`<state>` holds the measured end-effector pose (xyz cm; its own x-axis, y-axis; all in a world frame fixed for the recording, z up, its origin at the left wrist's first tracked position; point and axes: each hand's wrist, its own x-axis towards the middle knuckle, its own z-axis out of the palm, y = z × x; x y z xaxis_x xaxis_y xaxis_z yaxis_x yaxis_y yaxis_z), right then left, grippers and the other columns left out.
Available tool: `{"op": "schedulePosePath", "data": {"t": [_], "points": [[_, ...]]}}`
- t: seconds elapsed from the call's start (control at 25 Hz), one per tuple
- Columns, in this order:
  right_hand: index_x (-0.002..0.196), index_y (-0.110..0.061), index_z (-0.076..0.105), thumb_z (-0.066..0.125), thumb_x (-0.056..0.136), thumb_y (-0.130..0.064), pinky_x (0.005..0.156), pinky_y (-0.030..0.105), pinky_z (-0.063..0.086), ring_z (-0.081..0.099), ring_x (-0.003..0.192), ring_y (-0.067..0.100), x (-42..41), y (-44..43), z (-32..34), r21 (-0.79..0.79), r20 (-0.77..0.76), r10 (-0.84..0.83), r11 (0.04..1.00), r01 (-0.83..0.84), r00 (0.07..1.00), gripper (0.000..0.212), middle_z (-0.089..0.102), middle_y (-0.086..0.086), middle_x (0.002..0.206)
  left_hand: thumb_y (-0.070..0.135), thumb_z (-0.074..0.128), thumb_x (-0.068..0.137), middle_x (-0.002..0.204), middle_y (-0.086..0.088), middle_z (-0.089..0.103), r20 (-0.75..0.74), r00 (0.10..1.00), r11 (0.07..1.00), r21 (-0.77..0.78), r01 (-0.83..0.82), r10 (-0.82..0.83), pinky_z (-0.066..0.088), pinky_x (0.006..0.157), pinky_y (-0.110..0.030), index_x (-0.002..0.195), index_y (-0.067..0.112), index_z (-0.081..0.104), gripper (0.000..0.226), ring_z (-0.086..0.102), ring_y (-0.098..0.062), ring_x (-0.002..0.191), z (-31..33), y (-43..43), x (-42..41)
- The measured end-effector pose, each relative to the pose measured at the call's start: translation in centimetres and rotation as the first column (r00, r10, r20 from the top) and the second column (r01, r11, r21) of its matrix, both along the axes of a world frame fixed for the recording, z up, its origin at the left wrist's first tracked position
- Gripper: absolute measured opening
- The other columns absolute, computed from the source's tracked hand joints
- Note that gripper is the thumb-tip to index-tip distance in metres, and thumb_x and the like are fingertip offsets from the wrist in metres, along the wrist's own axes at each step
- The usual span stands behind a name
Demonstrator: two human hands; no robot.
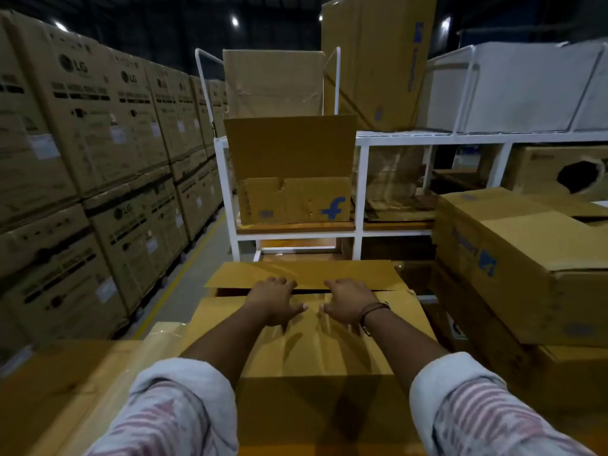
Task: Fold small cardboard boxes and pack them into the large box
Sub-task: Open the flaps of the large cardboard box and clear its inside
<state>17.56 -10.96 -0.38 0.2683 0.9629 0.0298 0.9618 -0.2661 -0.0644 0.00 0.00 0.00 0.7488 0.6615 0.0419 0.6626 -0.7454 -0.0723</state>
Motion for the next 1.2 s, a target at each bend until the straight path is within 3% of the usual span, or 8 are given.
{"op": "schedulePosePath", "data": {"t": [0.12,0.4,0.64,0.76,0.88,1.0,1.08,1.2], "points": [[0.148,-0.022,0.043,0.052,0.097,-0.058,0.109,0.05,0.038,0.048,0.133,0.031,-0.3,0.5,-1.2,-0.05,-0.005,-0.014,0.999,0.013,1.0,0.063,0.054,0.007,0.144,0.074,0.043,0.094,0.143,-0.008,0.055,-0.006,1.0,0.999,-0.03,-0.018,0.018,0.046,0.096,-0.045,0.147,0.022,0.045,0.074,0.051,-0.029,0.127,-0.9,0.5,0.1],[0.148,-0.021,0.042,0.05,0.098,-0.058,0.111,0.052,0.035,0.046,0.134,0.032,-0.5,1.5,-1.9,-0.073,0.016,-0.013,0.997,0.014,1.0,0.063,0.051,0.009,0.145,0.072,0.042,0.094,0.149,-0.008,0.05,-0.044,0.999,0.998,-0.067,-0.021,0.018,0.044,0.104,-0.046,0.153,0.02,0.037,0.078,0.046,-0.03,0.134,-2.5,0.9,0.1],[0.145,-0.023,0.045,0.046,0.097,-0.062,0.107,0.052,0.035,0.043,0.133,0.033,-0.6,2.3,-0.4,-0.026,0.058,-0.037,0.999,0.038,0.998,0.062,0.05,0.011,0.145,0.071,0.039,0.097,0.151,-0.011,0.048,-0.004,1.0,1.0,-0.016,-0.012,0.012,0.041,0.105,-0.048,0.155,0.021,0.035,0.077,0.045,-0.033,0.136,-1.6,0.9,-0.1],[0.137,-0.02,0.055,0.043,0.1,-0.057,0.106,0.053,0.038,0.049,0.128,0.032,-0.7,2.4,1.6,0.047,0.043,-0.04,0.998,0.038,0.998,0.053,0.056,0.011,0.138,0.066,0.036,0.1,0.148,-0.012,0.051,0.046,0.999,0.999,0.037,-0.015,0.013,0.04,0.105,-0.048,0.151,0.021,0.042,0.068,0.048,-0.034,0.133,0.2,0.5,0.0],[0.107,-0.018,0.07,0.043,0.103,-0.049,0.095,0.047,0.047,0.061,0.107,0.027,-1.1,1.9,3.8,0.232,0.07,-0.05,0.972,0.032,0.996,0.041,0.068,0.006,0.109,0.056,0.039,0.103,0.131,-0.012,0.061,0.196,0.98,0.994,0.093,-0.053,0.034,0.047,0.094,-0.044,0.135,0.02,0.057,0.051,0.059,-0.031,0.117,2.7,0.1,0.1],[0.075,-0.017,0.069,0.046,0.103,-0.05,0.077,0.04,0.053,0.062,0.073,0.023,-2.3,0.9,6.3,0.361,0.078,-0.052,0.932,0.02,0.996,0.049,0.06,0.001,0.07,0.046,0.045,0.103,0.093,-0.004,0.066,0.32,0.947,0.967,0.239,-0.084,0.003,0.046,0.074,-0.037,0.105,0.019,0.07,0.037,0.064,-0.025,0.087,5.6,-0.9,0.2],[0.064,-0.016,0.062,0.047,0.101,-0.054,0.059,0.034,0.051,0.056,0.059,0.022,-3.5,0.3,8.2,0.376,0.05,-0.052,0.926,0.029,0.997,0.056,0.055,0.002,0.061,0.043,0.048,0.103,0.073,0.002,0.057,0.332,0.943,0.961,0.263,-0.082,-0.011,0.041,0.067,-0.035,0.088,0.021,0.068,0.033,0.06,-0.022,0.071,7.7,-2.1,0.1],[0.064,-0.017,0.054,0.055,0.098,-0.05,0.053,0.029,0.043,0.051,0.057,0.017,-5.3,-1.1,10.6,0.287,-0.044,-0.056,0.956,0.066,0.997,0.047,0.053,0.002,0.066,0.038,0.057,0.097,0.073,0.0,0.062,0.269,0.959,0.99,0.076,-0.114,0.09,0.043,0.057,-0.031,0.075,0.02,0.062,0.029,0.055,-0.016,0.062,10.6,-3.5,0.4]]}}
